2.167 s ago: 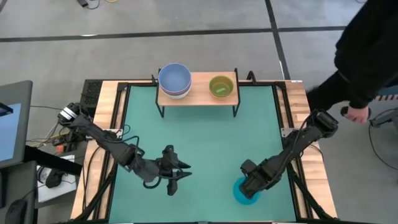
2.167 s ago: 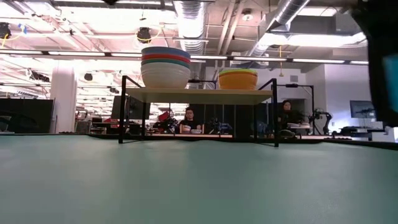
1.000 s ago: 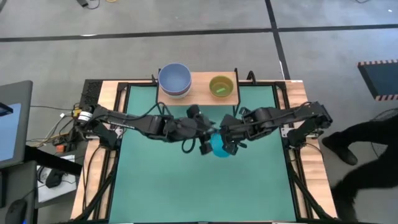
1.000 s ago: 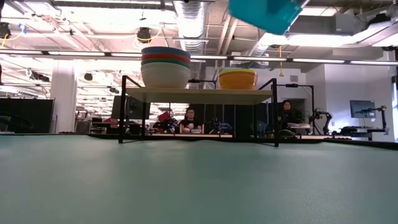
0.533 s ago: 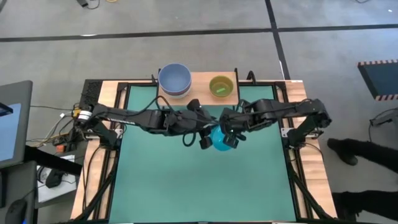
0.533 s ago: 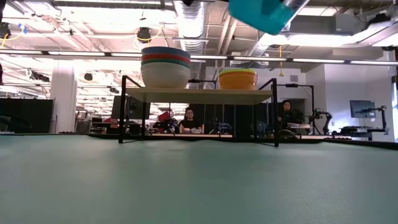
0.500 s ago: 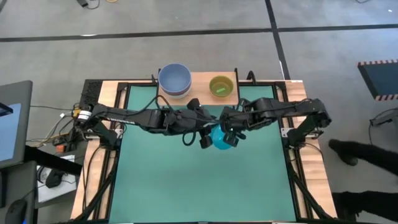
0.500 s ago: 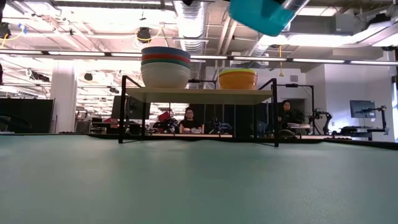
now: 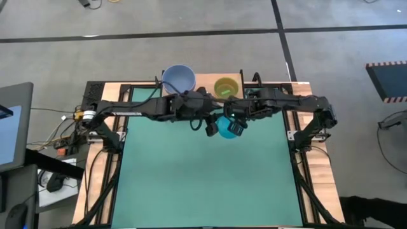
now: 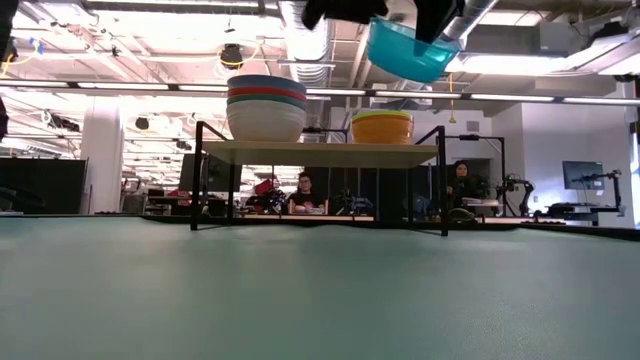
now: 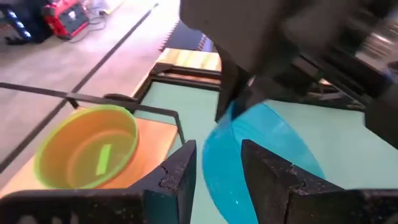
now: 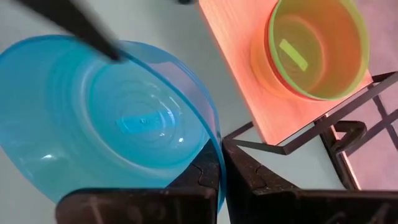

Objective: Place and stack bowls onto a shelf
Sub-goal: Stack the small blue bowl on the small light green bowl on the shelf

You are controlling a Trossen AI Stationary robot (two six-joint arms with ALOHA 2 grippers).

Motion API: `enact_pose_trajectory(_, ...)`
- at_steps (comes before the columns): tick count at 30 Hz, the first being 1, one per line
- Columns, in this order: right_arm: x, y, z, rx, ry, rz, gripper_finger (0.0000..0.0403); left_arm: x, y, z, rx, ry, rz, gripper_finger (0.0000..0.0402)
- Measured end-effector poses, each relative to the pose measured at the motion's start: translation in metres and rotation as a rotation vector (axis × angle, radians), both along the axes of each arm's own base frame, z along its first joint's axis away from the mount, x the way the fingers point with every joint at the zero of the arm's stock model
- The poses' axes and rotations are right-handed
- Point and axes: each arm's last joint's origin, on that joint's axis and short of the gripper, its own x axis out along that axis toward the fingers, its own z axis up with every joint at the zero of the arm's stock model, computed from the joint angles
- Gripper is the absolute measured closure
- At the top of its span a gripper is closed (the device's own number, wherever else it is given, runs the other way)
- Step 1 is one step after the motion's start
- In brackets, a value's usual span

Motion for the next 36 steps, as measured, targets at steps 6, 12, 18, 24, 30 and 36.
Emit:
enact_pose_trajectory(6,0.000,-0.015,0.000,-0.013,0.019,0.006,0.0372,0.006,0.016,-0.006,-0.005,0.008,-0.069,0.0288)
enact_pose_trajectory(12,0.004,-0.023,0.002,-0.063,0.032,0.125,0.0370,0.004,0.033,-0.007,0.010,0.023,-0.120,0.0288)
enact_pose_trajectory(18,0.006,-0.024,0.006,-0.116,0.023,0.205,0.0370,0.001,0.046,-0.006,0.060,0.035,-0.080,0.0288)
enact_pose_trajectory(24,0.004,-0.026,0.010,-0.152,0.017,0.226,0.0369,0.000,0.049,-0.006,0.181,0.075,-0.075,0.0301)
enact_pose_trajectory(30,0.002,-0.026,0.013,-0.152,-0.011,0.202,0.0368,0.000,0.049,-0.007,0.249,0.111,-0.089,0.0356)
enact_pose_trajectory(36,0.004,-0.027,0.015,-0.197,-0.027,0.185,0.0369,-0.001,0.050,-0.006,0.286,0.124,-0.087,0.0378)
